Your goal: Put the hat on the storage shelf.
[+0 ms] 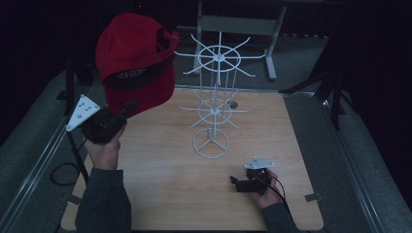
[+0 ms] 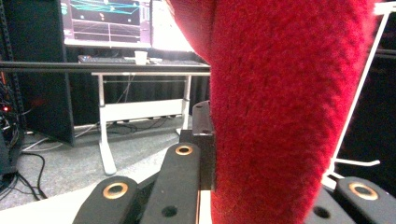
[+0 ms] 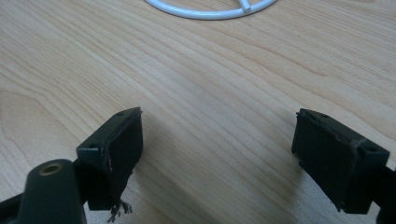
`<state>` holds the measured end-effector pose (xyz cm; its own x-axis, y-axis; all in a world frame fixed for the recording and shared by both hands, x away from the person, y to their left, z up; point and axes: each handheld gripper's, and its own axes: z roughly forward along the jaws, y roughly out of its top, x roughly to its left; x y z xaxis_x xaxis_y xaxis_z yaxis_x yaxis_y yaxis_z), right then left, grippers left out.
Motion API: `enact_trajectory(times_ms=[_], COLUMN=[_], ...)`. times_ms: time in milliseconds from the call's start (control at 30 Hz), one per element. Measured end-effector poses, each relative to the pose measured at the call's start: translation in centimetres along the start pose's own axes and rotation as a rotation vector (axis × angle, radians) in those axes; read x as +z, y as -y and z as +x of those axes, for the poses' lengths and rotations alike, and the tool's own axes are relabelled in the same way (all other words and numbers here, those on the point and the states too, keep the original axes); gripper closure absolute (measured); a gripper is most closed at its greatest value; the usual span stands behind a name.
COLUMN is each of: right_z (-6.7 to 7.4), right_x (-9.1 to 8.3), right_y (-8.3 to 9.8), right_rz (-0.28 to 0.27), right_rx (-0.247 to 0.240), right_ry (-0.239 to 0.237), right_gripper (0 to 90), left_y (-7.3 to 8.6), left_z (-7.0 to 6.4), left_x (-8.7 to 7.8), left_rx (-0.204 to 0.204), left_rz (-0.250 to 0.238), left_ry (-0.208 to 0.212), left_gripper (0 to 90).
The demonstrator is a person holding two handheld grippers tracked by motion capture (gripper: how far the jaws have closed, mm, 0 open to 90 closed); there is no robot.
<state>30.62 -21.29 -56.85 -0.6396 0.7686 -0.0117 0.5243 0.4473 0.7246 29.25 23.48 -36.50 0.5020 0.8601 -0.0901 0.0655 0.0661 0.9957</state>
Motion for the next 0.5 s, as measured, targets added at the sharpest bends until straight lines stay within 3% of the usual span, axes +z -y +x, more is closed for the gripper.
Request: enact_trajectory(times_ms=[500], right_z=[0.0], right_x=[0.0], right_y=[0.0], right_rz=[0.000], right_rx=[0.000], right_ry=[0.000], right_gripper=[16.3], left_y=[1.2], left_z=[-0.4], left_x=[0.5], left_rx=[-0.008], left_rz=[0.032], left_ry=[0.018], left_gripper=[84.8])
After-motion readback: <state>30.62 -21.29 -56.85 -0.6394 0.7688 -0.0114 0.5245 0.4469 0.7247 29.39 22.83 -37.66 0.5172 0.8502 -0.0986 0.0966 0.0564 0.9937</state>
